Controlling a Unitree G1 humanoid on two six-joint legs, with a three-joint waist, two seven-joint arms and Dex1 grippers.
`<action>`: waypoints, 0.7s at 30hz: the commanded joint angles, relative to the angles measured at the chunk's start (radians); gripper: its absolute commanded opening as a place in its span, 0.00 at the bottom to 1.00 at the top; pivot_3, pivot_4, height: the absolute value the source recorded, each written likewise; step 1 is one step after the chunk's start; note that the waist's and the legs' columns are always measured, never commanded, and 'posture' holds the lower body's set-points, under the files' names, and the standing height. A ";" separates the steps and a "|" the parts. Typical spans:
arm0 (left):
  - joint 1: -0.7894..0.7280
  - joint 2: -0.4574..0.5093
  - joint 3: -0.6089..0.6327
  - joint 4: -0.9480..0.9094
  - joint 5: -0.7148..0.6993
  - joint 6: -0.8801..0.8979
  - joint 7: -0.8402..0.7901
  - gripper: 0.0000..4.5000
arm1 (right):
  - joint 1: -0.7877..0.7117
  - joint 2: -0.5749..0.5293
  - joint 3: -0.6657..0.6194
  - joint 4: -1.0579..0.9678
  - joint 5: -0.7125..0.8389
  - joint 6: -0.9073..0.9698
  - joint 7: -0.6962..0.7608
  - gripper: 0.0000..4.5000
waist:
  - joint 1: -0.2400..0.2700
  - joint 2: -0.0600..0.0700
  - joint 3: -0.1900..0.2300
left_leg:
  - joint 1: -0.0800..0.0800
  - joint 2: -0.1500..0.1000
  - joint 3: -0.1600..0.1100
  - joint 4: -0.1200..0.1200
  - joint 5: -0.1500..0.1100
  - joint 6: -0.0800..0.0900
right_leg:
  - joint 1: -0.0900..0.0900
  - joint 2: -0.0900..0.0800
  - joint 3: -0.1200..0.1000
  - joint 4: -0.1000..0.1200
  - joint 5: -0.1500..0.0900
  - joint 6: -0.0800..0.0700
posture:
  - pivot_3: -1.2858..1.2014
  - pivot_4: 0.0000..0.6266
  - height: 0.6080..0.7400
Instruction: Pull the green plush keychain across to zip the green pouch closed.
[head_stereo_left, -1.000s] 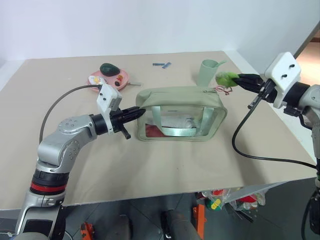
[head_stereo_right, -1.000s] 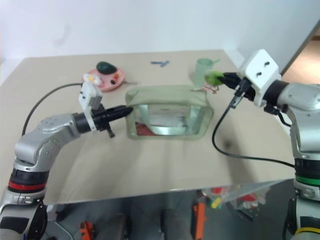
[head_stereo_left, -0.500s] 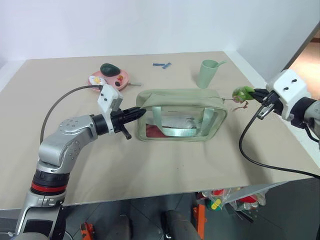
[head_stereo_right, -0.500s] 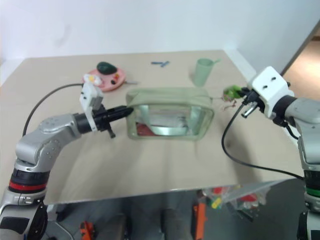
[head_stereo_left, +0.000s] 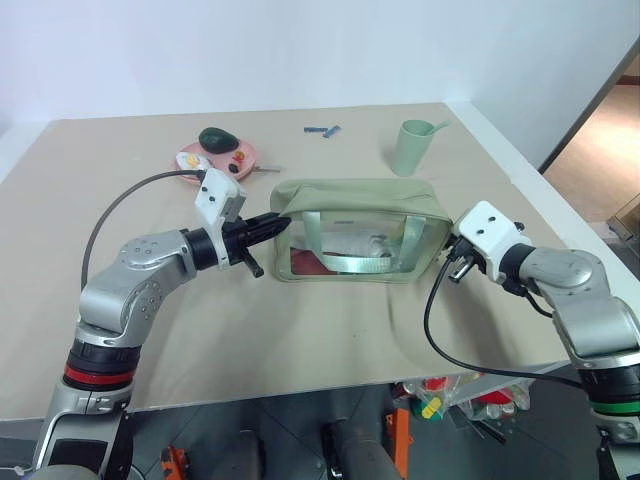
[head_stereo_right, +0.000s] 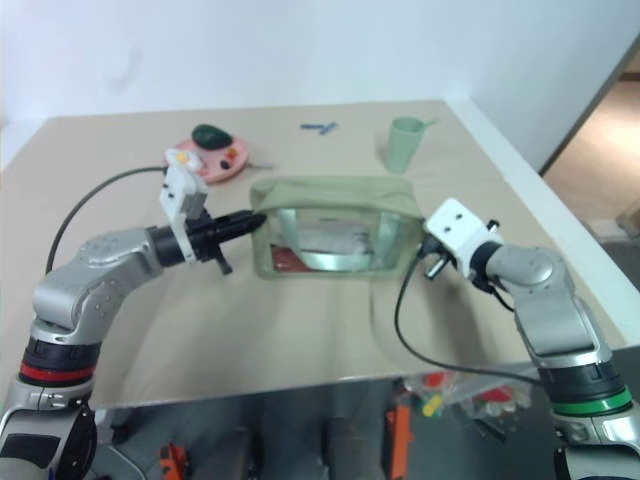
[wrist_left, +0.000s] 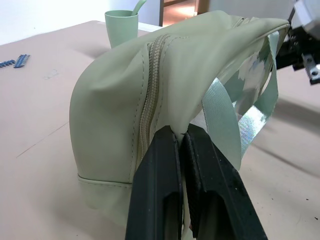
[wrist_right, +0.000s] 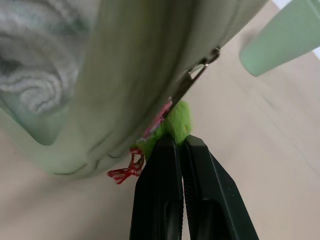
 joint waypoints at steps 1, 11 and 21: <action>0.001 0.003 0.014 -0.027 0.005 -0.008 0.006 0.00 | 0.002 0.004 0.002 0.036 -0.034 -0.048 -0.011 0.00 | 0.000 0.000 0.000 | 0.000 0.000 0.000 0.000 0.000 0.000 | 0.000 0.000 0.000 0.000 0.000 0.000 | 0.52 0.24 1.00; -0.011 0.011 0.043 -0.032 -0.044 0.029 -0.005 0.31 | -0.080 0.064 -0.187 0.022 0.135 -0.001 -0.010 0.29 | -0.001 0.000 0.000 | 0.000 0.000 0.001 0.000 0.000 0.000 | 0.000 0.000 0.002 0.000 0.001 0.001 | 0.52 0.24 1.00; -0.042 0.056 0.065 -0.019 -0.044 0.004 -0.065 1.00 | -0.019 -0.024 -0.352 -0.118 0.299 0.032 0.109 1.00 | 0.000 0.000 0.000 | -0.001 0.000 0.000 0.000 0.000 0.000 | 0.000 0.000 0.001 0.000 0.000 0.001 | 0.52 0.24 1.00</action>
